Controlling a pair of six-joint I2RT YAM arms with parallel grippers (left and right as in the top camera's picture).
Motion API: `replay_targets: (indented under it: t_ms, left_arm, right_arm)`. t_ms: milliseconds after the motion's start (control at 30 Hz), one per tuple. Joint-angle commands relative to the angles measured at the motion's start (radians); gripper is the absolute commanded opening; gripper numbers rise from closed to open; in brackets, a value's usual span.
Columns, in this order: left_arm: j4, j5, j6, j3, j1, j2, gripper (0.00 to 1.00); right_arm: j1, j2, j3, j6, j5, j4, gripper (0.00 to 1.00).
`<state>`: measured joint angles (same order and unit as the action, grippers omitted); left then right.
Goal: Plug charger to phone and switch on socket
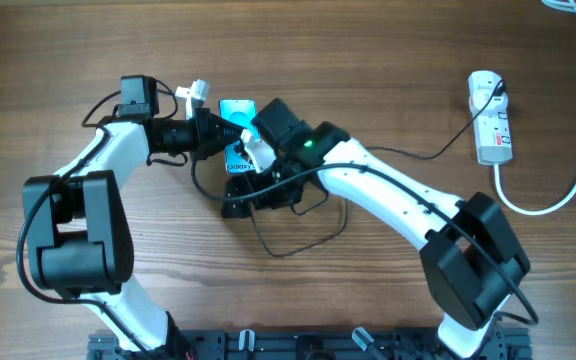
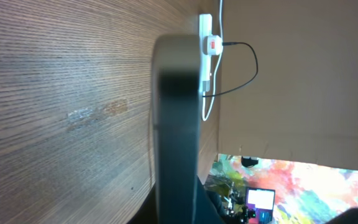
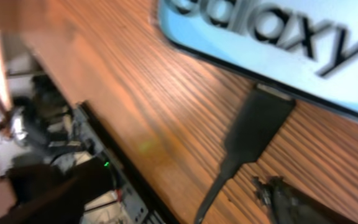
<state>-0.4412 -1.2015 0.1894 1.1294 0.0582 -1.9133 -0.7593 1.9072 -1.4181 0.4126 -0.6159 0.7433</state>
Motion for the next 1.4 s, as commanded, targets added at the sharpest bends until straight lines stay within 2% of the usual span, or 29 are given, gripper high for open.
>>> replay_targets:
  t_ms: [0,67,100,133,333,400,467,667,800,1367]
  left_arm:
    - [0.000,-0.058,0.009,-0.003,-0.002,0.002,0.04]
    - [0.000,-0.058,0.009,-0.003,-0.002,0.002,0.04]
    - [0.000,-0.058,0.009,-0.003,-0.002,0.002,0.04]
    - [0.000,-0.058,0.009,-0.003,-0.002,0.002,0.04]
    - [0.000,-0.058,0.009,-0.003,-0.002,0.002,0.04]
    - [0.000,-0.058,0.009,-0.003,-0.002,0.002,0.04]
    - [0.000,-0.058,0.009,-0.003,-0.002,0.002,0.04]
    - [0.000,-0.057,-0.002,-0.003,-0.002,0.002,0.04]
    - [0.000,-0.058,-0.002,-0.004,-0.002,0.002,0.04]
    - [0.000,-0.058,-0.002,-0.003,-0.006,0.002,0.04]
  right_arm:
    - [-0.008,-0.024,-0.006,0.130,0.214,0.005,0.77]
    - [-0.008,-0.024,-0.006,0.135,0.224,-0.007,0.78]
    - [-0.008,-0.024,-0.006,0.143,0.224,-0.014,0.84]
    - [-0.008,-0.024,-0.006,0.147,0.224,-0.018,1.00]
    - [-0.008,-0.024,-0.006,0.148,0.224,-0.047,0.98]
    - [-0.008,-0.024,-0.006,0.147,0.224,-0.047,0.84]
    - [-0.008,-0.024,-0.006,0.147,0.224,-0.047,0.64]
    - [-0.008,-0.024,-0.006,0.148,0.224,-0.038,0.38]
    - [-0.008,-0.024,-0.006,0.149,0.224,-0.027,0.31]
    - [-0.019,-0.024,-0.006,0.190,0.225,-0.042,0.27]
